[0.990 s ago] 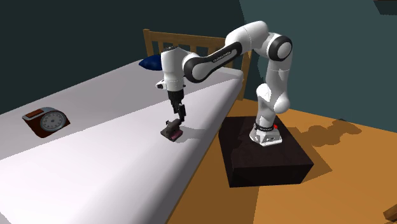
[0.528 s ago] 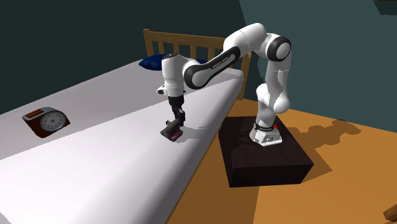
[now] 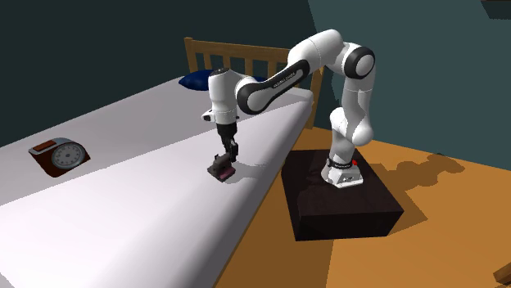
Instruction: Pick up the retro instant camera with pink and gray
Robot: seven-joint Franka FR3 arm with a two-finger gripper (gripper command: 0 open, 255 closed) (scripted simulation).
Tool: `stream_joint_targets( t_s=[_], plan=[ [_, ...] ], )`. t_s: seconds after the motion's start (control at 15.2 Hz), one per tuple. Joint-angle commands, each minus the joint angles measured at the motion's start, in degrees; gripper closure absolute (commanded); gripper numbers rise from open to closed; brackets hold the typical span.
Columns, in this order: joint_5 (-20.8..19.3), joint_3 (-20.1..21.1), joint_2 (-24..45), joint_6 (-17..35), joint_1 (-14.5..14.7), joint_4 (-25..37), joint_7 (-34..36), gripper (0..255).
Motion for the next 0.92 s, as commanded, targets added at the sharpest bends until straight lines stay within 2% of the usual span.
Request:
stream_joint_targets(
  t_s=[0.0, 0.86],
  plan=[
    [0.00, -0.02, 0.16, 0.11, -0.02, -0.04, -0.05, 255],
    [-0.06, -0.06, -1.35, -9.54, -0.10, 8.12, 0.49, 255]
  ],
)
